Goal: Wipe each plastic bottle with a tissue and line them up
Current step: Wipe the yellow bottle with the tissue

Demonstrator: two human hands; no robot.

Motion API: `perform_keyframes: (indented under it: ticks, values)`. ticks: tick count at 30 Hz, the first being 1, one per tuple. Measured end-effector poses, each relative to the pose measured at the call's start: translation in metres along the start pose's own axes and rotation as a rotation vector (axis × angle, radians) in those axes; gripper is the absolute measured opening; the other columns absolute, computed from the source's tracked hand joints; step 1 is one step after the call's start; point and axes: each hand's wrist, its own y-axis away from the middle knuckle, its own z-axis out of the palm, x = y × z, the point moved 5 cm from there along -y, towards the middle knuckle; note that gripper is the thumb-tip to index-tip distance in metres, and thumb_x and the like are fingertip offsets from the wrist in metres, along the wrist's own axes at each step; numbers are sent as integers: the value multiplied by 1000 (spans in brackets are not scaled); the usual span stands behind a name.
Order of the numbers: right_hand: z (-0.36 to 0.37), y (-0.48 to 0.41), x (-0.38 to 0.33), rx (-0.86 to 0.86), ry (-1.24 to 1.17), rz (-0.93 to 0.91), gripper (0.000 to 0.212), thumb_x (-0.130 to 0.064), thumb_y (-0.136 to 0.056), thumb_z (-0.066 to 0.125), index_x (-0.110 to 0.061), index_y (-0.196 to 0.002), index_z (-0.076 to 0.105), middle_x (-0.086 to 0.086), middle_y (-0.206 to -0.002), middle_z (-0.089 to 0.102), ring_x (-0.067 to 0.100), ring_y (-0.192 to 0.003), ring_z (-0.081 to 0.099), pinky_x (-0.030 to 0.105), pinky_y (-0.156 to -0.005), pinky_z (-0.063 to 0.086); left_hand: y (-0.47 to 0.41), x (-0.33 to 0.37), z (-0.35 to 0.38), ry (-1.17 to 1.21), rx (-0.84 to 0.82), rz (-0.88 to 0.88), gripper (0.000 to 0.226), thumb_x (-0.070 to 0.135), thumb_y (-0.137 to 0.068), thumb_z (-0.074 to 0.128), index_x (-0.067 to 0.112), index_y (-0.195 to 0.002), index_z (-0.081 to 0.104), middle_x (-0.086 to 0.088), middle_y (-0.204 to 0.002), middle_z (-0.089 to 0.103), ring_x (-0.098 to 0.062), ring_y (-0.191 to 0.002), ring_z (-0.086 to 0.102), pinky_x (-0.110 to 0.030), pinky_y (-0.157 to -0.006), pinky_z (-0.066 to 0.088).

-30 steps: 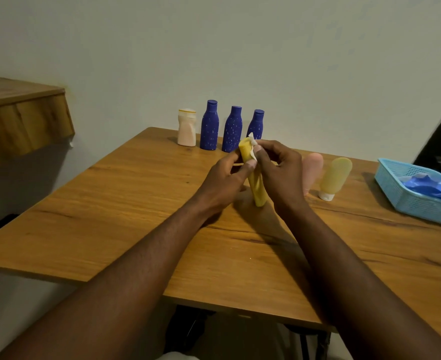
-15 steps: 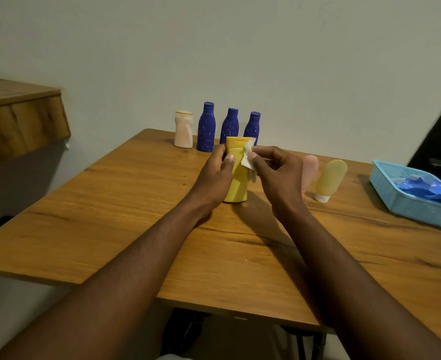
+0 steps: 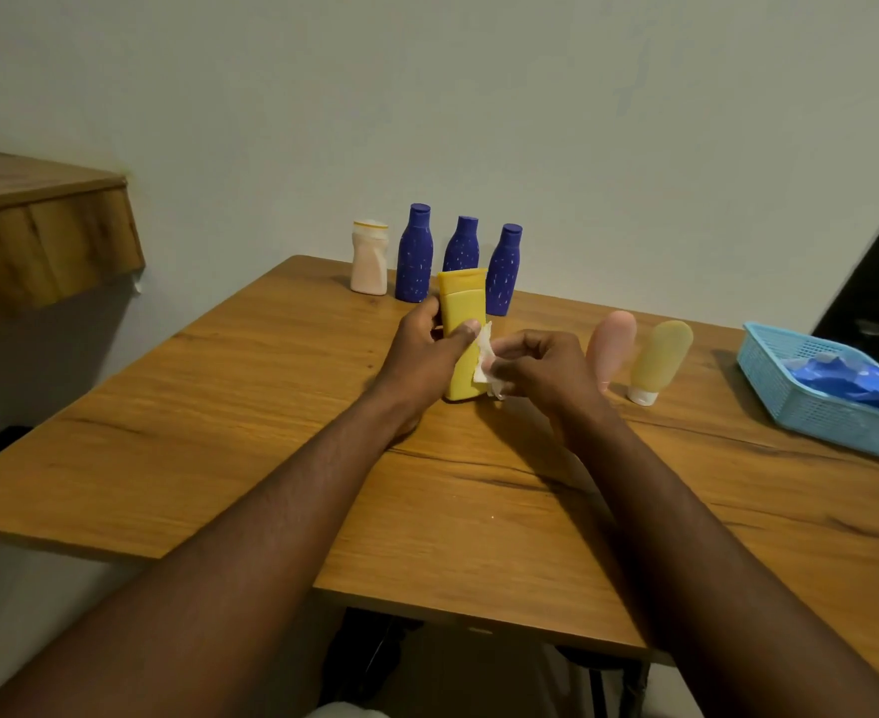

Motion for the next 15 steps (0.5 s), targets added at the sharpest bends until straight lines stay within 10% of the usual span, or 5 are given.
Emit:
perform_keyframes:
  ticks: [7, 15]
  values:
    - [2, 3, -5, -21, 55, -44, 9, -4, -83, 78, -9, -91, 77, 6, -89, 77, 23, -88, 74, 40, -79, 63, -5, -2, -14, 210, 151, -56, 15, 27, -102, 62, 33, -114, 54, 7, -112, 66, -15, -110, 65, -50, -99, 56]
    - [12, 5, -7, 8, -26, -21, 12, -3, -81, 79, -6, -92, 78, 7, -99, 76, 21, -94, 74, 42, -82, 63, -9, -6, -17, 337, 222, -114, 44, 25, -101, 63, 17, -142, 49, 5, -117, 63, -16, -112, 63, -51, -100, 55]
